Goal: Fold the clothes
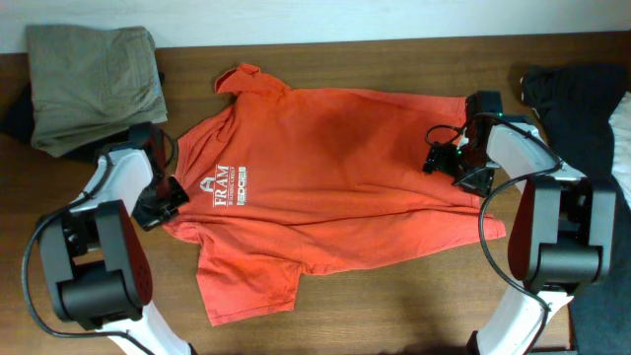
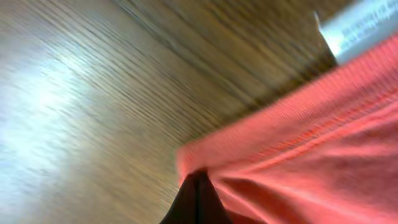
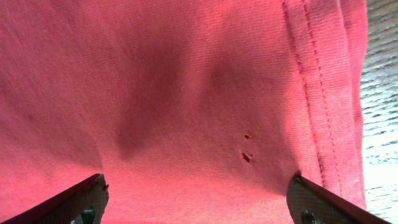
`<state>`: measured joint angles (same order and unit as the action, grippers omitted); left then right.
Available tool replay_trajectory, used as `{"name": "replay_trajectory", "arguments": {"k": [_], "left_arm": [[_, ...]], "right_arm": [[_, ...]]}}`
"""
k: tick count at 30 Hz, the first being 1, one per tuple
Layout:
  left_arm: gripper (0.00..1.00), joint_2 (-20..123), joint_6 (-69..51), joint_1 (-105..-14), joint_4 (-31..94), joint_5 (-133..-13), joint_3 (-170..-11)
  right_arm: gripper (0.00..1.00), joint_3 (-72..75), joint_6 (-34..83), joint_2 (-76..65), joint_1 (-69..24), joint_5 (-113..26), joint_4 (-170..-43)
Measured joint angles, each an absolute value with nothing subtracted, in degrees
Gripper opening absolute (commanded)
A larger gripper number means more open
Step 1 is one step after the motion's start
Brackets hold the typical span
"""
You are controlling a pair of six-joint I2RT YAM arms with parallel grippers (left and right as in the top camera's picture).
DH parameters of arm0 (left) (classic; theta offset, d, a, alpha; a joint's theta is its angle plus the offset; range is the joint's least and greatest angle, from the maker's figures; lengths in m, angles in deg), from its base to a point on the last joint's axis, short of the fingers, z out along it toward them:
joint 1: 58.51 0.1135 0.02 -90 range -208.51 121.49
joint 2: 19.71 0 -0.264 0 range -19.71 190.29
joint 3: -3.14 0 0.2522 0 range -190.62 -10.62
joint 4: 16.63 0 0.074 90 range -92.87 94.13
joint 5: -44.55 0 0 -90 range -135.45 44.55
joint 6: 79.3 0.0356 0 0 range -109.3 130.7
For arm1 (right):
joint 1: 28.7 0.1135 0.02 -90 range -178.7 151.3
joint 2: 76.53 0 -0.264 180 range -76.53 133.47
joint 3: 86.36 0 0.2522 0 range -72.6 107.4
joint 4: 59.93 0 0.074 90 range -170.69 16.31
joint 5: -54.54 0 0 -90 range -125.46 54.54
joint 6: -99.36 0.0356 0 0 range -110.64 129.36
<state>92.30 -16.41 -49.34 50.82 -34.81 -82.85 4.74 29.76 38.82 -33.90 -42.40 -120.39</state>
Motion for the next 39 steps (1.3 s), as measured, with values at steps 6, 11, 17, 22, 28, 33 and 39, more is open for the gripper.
{"name": "replay_trajectory", "arguments": {"k": [6,11,17,22,28,33,39], "left_arm": [[0.07,85.0,-16.4,-49.1,53.9,-32.3,-87.0],[0.99,73.5,-16.6,-50.1,53.5,-34.9,-88.3],[0.99,72.9,-16.8,-50.6,54.6,-39.8,-88.4],[0.99,72.9,-16.8,-50.6,54.6,-40.8,-88.4],[0.99,72.9,-16.8,-50.6,54.6,-41.0,-88.4],[0.99,72.9,-16.8,-50.6,54.6,-41.0,-88.4],[0.99,72.9,-16.8,-50.6,54.6,-41.0,-88.4]], "right_arm": [[0.96,5.0,29.9,38.8,-34.0,-42.5,-123.6],[0.99,12.1,29.9,38.6,-35.3,-42.5,-128.0],[0.99,12.9,29.9,38.4,-35.3,-42.5,-126.8],[0.99,12.9,29.9,38.4,-35.3,-42.5,-126.8],[0.99,12.9,29.9,38.4,-35.3,-42.5,-126.8],[0.99,12.9,29.9,38.4,-35.3,-42.5,-126.8],[0.99,12.9,29.9,38.4,-35.3,-42.6,-126.7]]}}
